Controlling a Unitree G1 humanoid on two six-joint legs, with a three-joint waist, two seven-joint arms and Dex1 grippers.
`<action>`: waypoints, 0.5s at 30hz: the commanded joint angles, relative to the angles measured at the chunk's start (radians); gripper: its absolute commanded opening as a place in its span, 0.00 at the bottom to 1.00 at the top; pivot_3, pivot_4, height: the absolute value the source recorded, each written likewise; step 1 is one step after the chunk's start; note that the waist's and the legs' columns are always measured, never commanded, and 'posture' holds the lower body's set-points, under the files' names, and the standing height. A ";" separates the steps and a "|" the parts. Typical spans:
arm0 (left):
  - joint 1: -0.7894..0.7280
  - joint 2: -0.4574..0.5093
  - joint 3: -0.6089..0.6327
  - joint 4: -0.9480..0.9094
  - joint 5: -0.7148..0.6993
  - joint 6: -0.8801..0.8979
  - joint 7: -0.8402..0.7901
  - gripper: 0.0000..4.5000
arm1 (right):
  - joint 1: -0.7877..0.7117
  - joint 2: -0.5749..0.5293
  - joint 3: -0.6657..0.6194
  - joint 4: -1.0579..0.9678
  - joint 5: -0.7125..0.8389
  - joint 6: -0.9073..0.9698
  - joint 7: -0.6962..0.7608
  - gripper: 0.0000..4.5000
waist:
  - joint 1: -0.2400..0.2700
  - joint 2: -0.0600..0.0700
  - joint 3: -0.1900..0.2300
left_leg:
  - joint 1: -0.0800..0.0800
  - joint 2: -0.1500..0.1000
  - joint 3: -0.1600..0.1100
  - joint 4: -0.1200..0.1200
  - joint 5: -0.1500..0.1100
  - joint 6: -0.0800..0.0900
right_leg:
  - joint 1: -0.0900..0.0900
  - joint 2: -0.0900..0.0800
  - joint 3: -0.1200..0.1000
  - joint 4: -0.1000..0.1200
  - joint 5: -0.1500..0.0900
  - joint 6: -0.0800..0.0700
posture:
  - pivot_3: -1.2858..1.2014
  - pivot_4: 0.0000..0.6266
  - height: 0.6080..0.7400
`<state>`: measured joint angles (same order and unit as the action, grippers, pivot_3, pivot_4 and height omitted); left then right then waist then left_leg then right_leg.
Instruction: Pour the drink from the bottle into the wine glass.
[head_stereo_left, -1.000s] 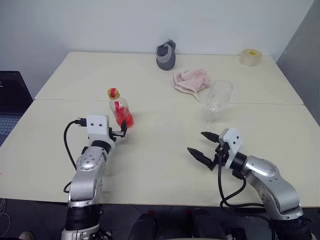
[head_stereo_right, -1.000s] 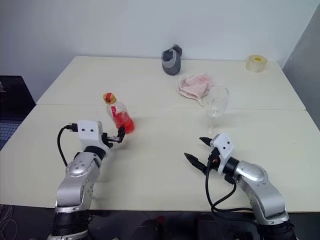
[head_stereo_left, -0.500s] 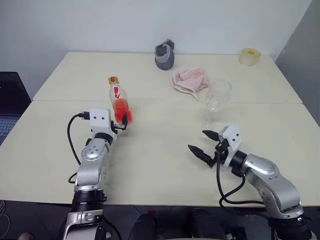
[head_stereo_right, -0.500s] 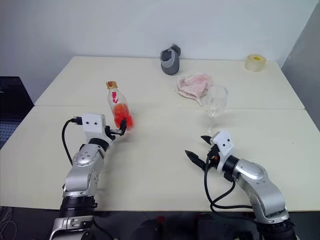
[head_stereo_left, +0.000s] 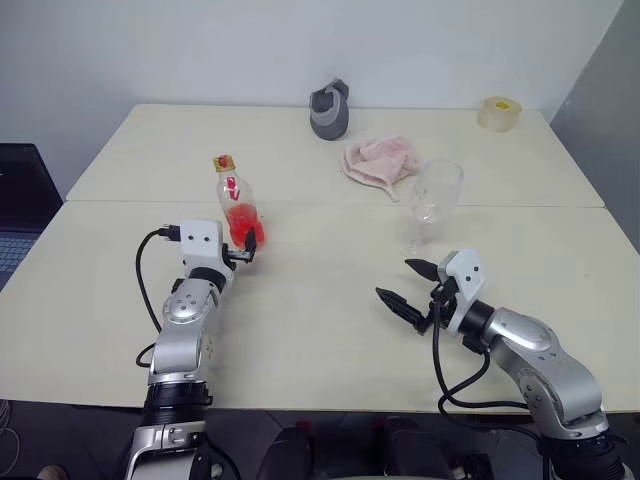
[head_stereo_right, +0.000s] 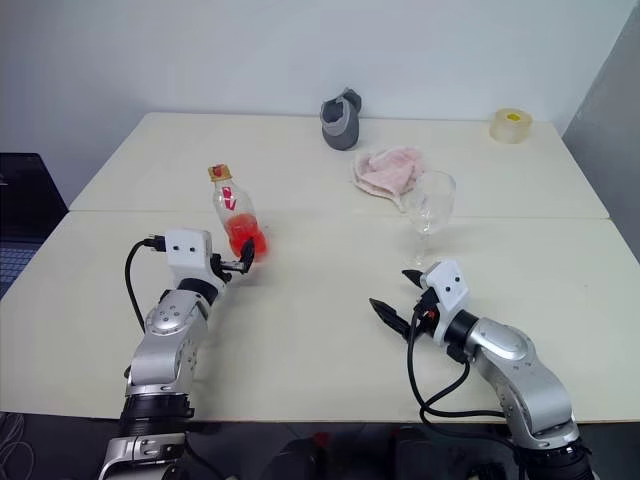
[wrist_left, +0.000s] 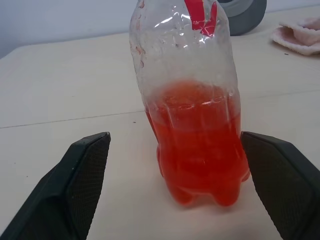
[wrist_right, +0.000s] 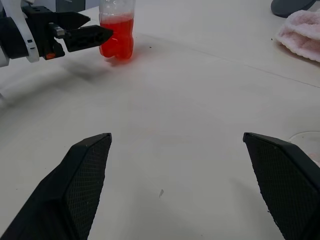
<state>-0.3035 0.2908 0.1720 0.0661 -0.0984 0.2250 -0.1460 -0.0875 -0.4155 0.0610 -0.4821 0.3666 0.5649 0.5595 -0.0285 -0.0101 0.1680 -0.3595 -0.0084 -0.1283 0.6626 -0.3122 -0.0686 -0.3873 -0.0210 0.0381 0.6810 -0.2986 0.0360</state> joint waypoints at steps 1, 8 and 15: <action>0.043 -0.003 -0.006 -0.071 0.004 0.007 0.000 1.00 | -0.001 -0.005 -0.009 -0.034 0.011 -0.012 0.000 1.00 | -0.001 0.000 0.000 | 0.000 0.000 0.000 0.000 0.000 0.000 | 0.000 0.000 0.000 0.000 0.000 0.000 | 0.52 0.24 1.00; 0.099 -0.027 -0.027 -0.143 0.004 0.042 0.010 1.00 | 0.001 -0.003 -0.003 -0.034 0.007 -0.014 -0.002 1.00 | 0.000 0.000 0.000 | 0.000 0.000 -0.002 0.000 0.000 0.000 | 0.000 0.000 0.000 0.000 0.000 0.000 | 0.52 0.24 1.00; 0.134 -0.033 -0.031 -0.179 0.005 0.058 0.008 1.00 | 0.004 0.001 0.003 -0.035 0.006 -0.015 -0.004 1.00 | -0.001 0.000 0.000 | 0.000 0.000 -0.001 0.000 0.000 0.000 | 0.000 0.000 0.000 0.000 0.000 0.000 | 0.52 0.24 1.00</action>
<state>-0.1717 0.2581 0.1414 -0.0697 -0.0980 0.2915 -0.1410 -0.0861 -0.4167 0.0630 -0.4821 0.3661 0.5648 0.5593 -0.0296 -0.0101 0.1680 -0.3598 -0.0082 -0.1294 0.6625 -0.3122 -0.0685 -0.3875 -0.0209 0.0383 0.6808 -0.2983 0.0356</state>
